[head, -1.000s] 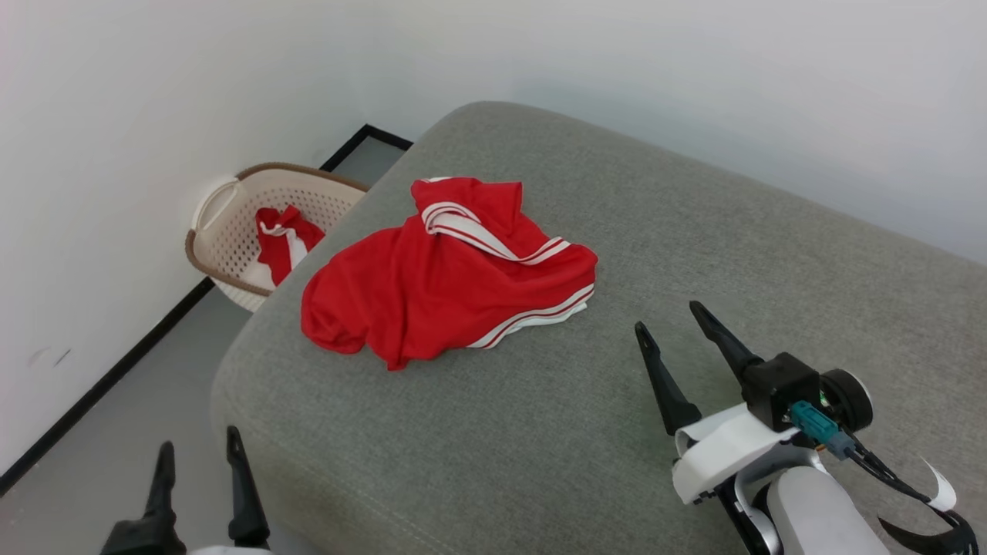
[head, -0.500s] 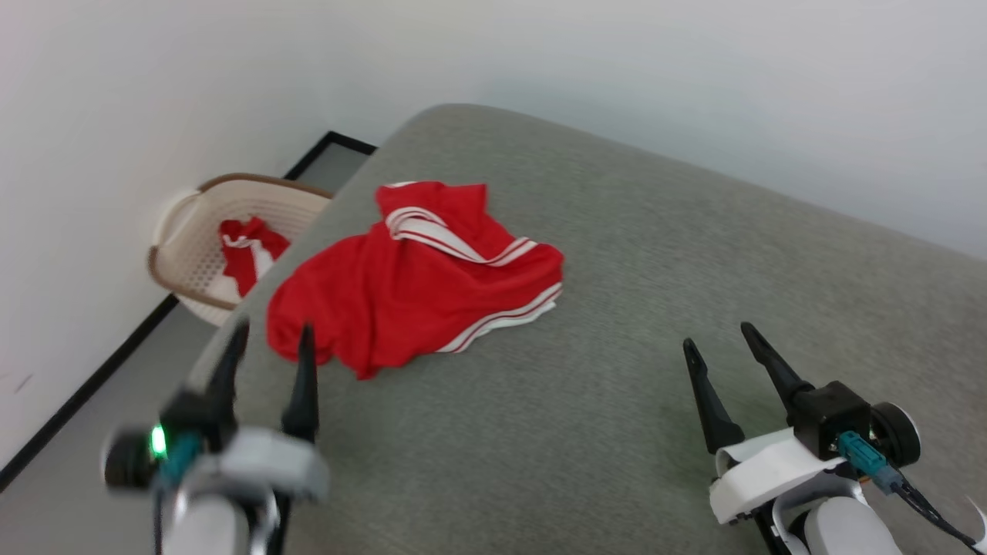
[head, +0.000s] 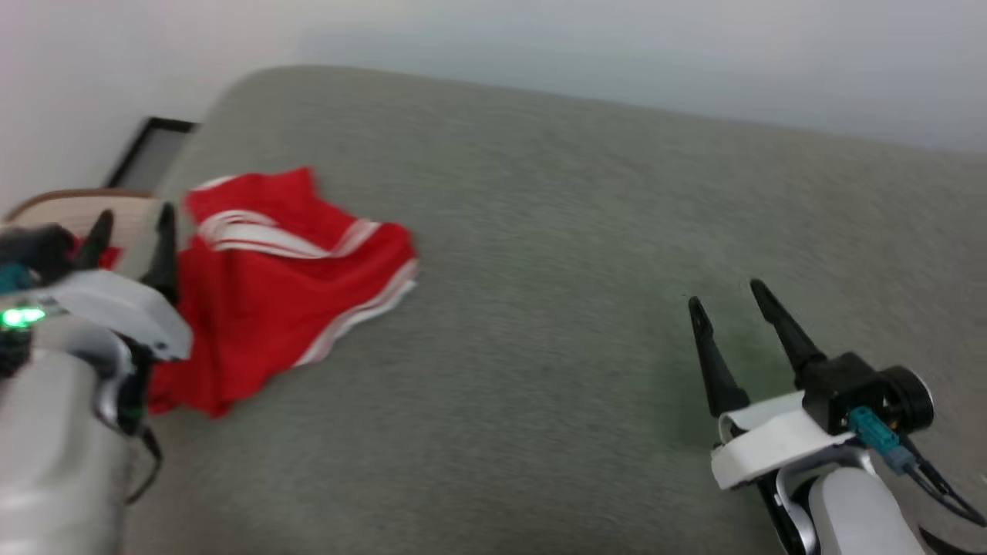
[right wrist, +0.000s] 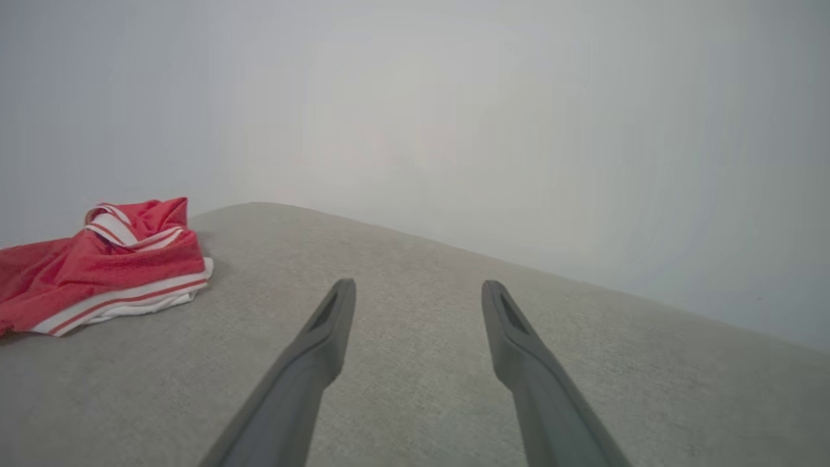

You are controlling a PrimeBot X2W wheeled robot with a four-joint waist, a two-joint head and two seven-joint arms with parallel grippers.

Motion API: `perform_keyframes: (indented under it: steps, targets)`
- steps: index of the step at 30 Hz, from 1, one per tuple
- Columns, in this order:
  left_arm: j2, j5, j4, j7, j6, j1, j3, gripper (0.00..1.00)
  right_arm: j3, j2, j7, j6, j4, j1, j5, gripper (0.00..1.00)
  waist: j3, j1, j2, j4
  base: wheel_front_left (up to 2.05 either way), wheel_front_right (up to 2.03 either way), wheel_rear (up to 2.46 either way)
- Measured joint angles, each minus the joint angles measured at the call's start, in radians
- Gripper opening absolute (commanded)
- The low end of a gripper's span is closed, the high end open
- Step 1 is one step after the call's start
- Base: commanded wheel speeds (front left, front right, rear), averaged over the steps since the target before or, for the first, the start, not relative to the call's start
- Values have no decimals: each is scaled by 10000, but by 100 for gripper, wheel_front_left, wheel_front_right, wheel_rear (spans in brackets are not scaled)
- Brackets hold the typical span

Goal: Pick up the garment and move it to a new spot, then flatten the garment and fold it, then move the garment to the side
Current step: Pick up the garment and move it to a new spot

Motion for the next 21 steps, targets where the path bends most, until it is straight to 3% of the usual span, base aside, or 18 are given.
perform_keyframes:
  steps: [5, 12, 21]
  targets:
    - [1267, -2328, 742, 2084, 0, -677, -1114, 100, 105, 19, 0, 0, -247, -182, 117, 100, 533, 0, 0, -951, 0, 0, 0]
    - [2257, -4974, 838, 5227, -4, -670, -2397, 100, 290, 21, 2, 0, -472, -292, 324, 100, 1337, 0, 0, -1909, 0, 0, 0]
    - [3032, -6339, 1312, 6190, -44, -697, -3016, 100, 614, 27, 2, 0, -569, -574, 157, 100, 2161, 0, 0, -2720, 0, 0, 0]
